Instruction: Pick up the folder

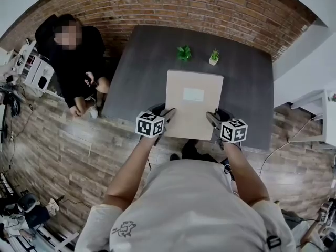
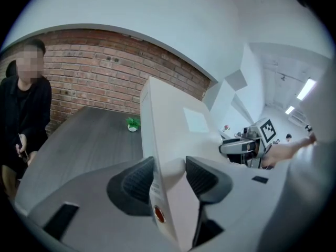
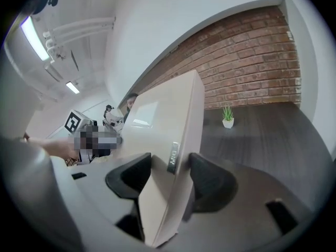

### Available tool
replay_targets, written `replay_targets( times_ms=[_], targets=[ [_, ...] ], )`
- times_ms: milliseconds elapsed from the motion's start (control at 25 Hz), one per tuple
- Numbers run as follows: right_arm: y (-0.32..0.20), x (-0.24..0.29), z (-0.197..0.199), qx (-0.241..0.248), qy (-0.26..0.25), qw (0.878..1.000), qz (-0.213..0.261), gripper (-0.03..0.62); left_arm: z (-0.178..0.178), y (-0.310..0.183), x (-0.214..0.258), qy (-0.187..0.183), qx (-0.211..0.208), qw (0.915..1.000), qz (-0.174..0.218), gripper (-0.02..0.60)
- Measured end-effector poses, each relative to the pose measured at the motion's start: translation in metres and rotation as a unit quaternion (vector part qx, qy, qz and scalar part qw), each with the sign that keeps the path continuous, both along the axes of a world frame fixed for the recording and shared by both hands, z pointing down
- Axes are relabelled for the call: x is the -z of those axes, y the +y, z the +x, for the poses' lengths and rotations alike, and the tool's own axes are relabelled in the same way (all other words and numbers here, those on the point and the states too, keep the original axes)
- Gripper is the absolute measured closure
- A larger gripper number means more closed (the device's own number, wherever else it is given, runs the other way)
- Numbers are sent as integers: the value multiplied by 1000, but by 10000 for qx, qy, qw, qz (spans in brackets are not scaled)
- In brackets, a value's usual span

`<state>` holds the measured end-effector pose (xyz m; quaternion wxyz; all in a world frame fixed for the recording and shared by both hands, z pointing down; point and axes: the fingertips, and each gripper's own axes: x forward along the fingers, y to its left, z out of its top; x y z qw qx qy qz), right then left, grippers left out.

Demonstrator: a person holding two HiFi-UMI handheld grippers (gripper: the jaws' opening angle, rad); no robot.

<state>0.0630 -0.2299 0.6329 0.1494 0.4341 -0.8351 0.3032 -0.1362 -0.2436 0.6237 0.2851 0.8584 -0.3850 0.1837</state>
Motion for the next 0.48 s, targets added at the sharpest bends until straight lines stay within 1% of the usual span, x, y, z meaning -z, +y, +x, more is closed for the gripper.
replay_targets(
  times_ms=[320, 480],
  targets=[
    [36, 38, -11, -16, 46, 9993, 381, 356, -12, 37, 36, 29, 36, 9994, 329, 374],
    [48, 48, -10, -13, 37, 9989, 460, 358, -10, 48, 46, 28, 23, 9991, 426, 374]
  ],
)
